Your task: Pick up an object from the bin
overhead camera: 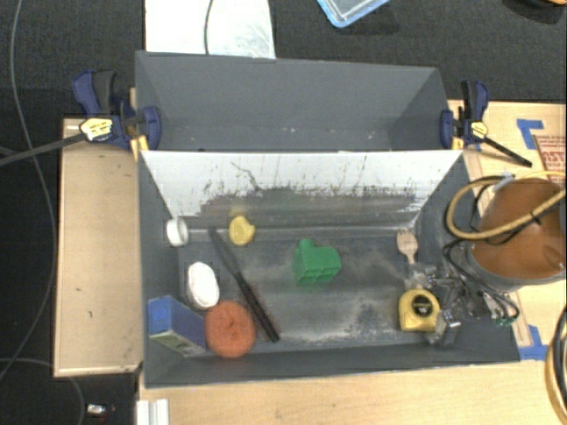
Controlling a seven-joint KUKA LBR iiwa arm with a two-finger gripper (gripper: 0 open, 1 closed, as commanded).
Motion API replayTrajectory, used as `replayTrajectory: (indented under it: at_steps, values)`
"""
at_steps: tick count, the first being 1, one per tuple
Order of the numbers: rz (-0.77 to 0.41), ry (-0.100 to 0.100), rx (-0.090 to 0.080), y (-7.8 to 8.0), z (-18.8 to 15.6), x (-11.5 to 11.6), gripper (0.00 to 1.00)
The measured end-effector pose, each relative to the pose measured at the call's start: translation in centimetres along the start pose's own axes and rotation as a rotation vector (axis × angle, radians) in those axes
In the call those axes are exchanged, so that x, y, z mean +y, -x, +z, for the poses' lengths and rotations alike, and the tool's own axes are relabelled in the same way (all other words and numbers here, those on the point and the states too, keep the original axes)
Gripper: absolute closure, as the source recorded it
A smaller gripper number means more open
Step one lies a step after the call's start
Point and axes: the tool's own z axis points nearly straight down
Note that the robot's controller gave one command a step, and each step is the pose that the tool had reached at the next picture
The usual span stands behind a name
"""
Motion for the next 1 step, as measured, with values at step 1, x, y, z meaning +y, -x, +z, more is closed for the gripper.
replayTrajectory:
  at_steps: [1]
  values:
    - [-0.002, 0.000, 0.000, 0.00, 0.00, 0.00, 1.00]
